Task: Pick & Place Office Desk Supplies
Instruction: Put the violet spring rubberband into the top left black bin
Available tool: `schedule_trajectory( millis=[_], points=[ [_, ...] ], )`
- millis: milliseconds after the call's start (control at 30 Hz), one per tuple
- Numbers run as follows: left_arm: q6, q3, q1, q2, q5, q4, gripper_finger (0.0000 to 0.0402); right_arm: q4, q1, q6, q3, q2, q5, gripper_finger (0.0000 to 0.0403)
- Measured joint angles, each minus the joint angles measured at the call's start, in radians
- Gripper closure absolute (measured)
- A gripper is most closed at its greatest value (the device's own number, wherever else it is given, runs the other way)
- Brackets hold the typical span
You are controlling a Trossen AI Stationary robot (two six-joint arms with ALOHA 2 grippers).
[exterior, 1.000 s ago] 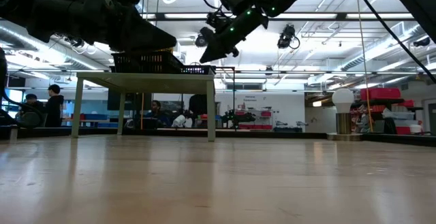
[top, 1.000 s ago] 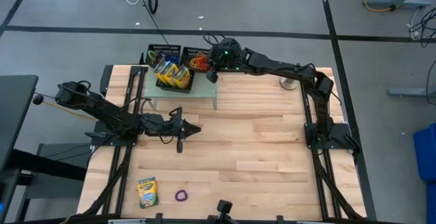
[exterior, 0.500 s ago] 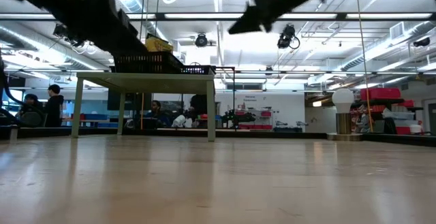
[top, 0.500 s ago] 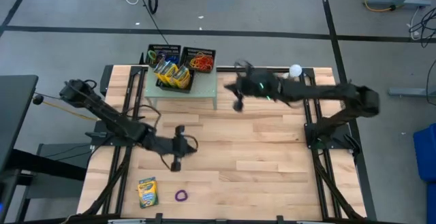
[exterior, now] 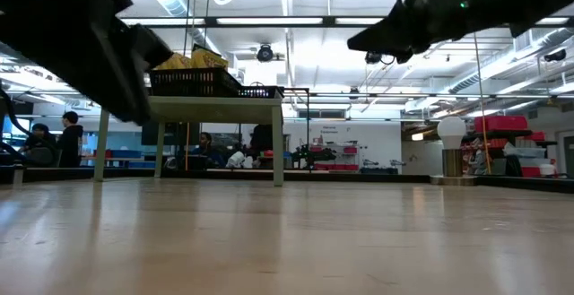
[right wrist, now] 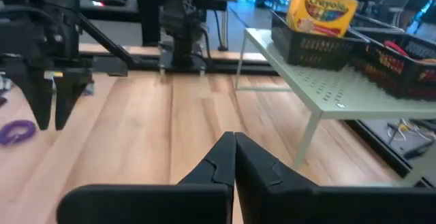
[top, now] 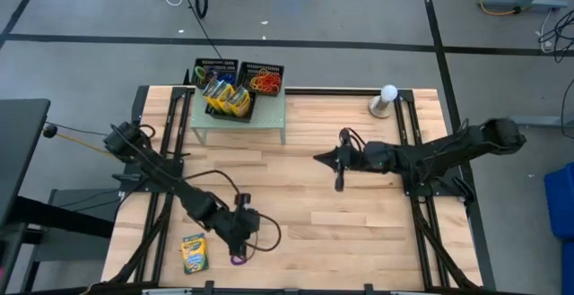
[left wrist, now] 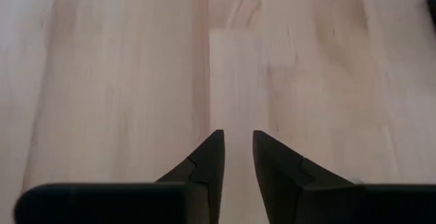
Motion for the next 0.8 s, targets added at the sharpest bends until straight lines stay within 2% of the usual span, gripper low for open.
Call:
schedule_trajectory(
  millis=[167,333,600,800],
  points=[
    [-0.038,0.090,0.002,0.046,0.043,-0.165,0.0304,0.065,0.024,-0.005,-0.026,0.003,0.006,0.0394],
    [-0.047,0.097,0.001,0.075,0.104,-0.170,0.0303,0.067,0.023,-0.003,-0.027,0.004,0.008,0.0393],
    [-0.092,0.096,-0.027,0.114,0.111,-0.140,0.0302,0.069,0.023,-0.007,-0.031,0.004,0.007,0.0392],
    [-0.155,0.096,-0.063,0.146,0.232,-0.102,0.0298,0.059,0.023,-0.002,-0.036,0.008,0.006,0.0392]
  ],
)
